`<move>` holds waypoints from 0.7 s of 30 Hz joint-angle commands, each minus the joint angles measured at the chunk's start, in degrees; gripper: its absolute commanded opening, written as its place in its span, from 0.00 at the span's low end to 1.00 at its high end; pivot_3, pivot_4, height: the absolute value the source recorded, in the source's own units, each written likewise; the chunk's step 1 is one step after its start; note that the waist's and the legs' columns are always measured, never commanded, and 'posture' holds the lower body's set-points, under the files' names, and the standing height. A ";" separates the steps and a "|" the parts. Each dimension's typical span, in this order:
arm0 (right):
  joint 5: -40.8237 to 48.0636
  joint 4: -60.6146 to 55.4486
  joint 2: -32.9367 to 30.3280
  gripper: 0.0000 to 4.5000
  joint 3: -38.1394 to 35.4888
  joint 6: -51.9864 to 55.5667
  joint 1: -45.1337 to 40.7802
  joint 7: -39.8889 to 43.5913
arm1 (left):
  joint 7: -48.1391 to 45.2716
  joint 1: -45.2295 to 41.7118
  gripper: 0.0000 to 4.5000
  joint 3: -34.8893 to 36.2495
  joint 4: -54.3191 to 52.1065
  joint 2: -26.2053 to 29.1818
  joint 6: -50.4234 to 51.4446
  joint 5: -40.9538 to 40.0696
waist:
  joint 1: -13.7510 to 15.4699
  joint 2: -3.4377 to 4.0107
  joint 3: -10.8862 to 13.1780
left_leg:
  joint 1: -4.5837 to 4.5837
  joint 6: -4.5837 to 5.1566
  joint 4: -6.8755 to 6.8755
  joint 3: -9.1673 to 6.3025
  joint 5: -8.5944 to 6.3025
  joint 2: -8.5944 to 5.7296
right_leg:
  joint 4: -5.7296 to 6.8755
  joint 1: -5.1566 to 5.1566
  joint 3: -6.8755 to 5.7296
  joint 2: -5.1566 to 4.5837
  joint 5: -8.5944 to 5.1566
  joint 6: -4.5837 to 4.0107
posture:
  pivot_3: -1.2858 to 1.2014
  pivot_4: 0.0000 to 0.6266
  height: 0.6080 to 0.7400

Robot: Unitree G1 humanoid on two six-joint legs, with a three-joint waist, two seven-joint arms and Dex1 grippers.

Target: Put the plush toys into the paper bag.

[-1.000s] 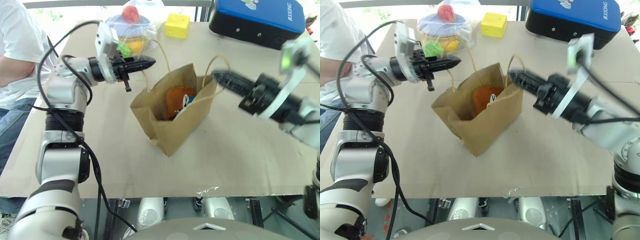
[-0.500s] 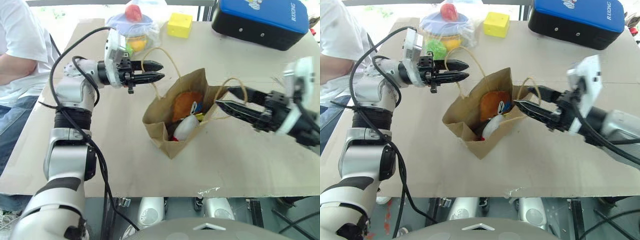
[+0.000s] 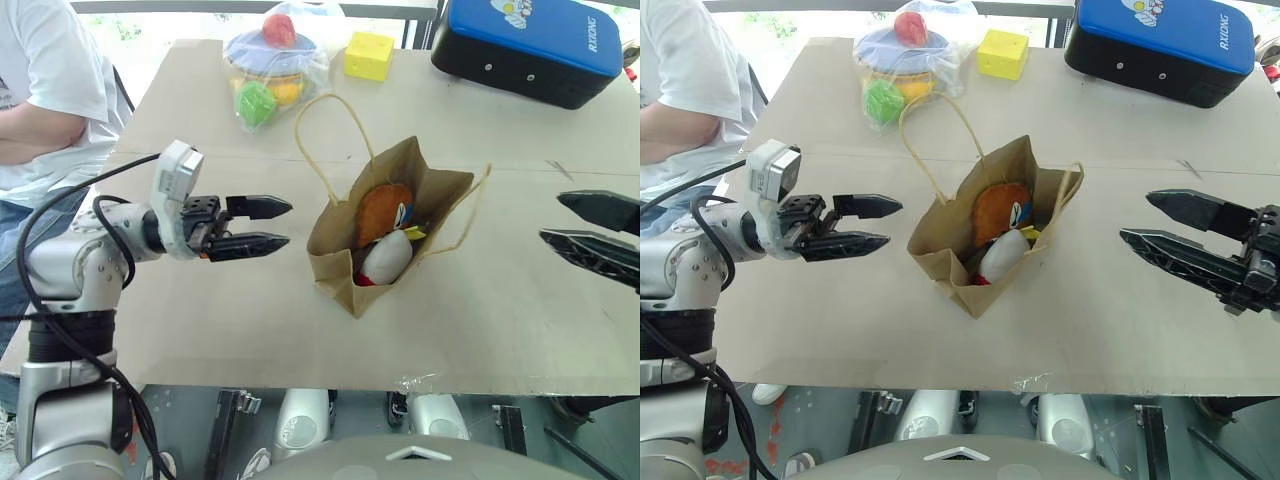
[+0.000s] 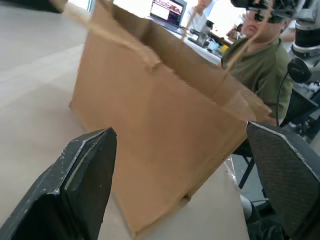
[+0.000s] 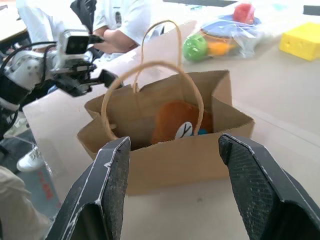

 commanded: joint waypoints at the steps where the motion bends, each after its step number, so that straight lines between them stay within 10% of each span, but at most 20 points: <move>1: -4.39 0.68 0.37 0.61 -6.47 1.77 3.73 6.07 | 1.82 2.32 0.99 0.81 -5.19 -0.73 -0.97 -1.59 | -0.13 0.00 -0.01 | 0.02 0.00 0.00 -0.02 0.00 0.00 | 0.01 0.02 0.00 0.02 0.00 0.00 | 0.52 0.24 1.00; 3: -10.44 -0.92 0.19 0.61 -7.70 2.64 7.16 10.72 | 2.10 3.77 0.99 0.32 -6.74 -1.06 -1.80 -1.31 | -0.19 0.01 -0.01 | 0.02 0.00 -0.01 -0.06 0.00 0.01 | 0.01 0.02 -0.04 0.06 0.00 0.00 | 0.52 0.24 1.00; 7: -25.40 -9.94 0.89 0.27 2.83 -1.86 13.11 18.09 | 3.49 5.17 1.00 -1.17 -8.62 -2.22 -2.80 -0.71 | -0.23 0.00 -0.03 | 0.04 0.00 -0.02 -0.11 0.00 0.02 | 0.01 0.02 -0.07 0.09 -0.01 0.00 | 0.52 0.24 1.00; 10: -48.59 -10.16 3.99 0.01 37.27 -14.76 3.39 15.96 | 2.33 6.87 1.00 -4.53 -9.80 -2.53 -6.58 2.29 | -0.72 -0.27 -0.20 | 0.11 0.00 -0.01 -0.09 0.00 0.02 | 0.03 0.06 -0.08 0.12 -0.02 0.01 | 0.52 0.24 1.00; 14: -65.50 -1.84 12.99 0.01 61.21 -25.18 -9.70 17.27 | 3.92 8.21 1.00 -5.61 -11.74 -3.23 -8.38 2.97 | -1.09 0.09 0.00 | 0.05 -0.02 -0.01 -0.02 0.01 -0.03 | -0.01 -0.08 -0.13 0.10 -0.07 -0.07 | 0.52 0.24 1.00; 21: -73.23 9.70 25.96 0.01 74.16 -32.43 -21.56 20.25 | 10.41 12.09 1.00 -5.49 -16.44 -4.03 -9.61 3.77 | -0.27 0.07 -0.01 | -0.05 -0.27 0.00 0.04 0.16 -0.03 | 0.06 -0.20 -0.13 0.16 -0.05 0.01 | 0.52 0.24 1.00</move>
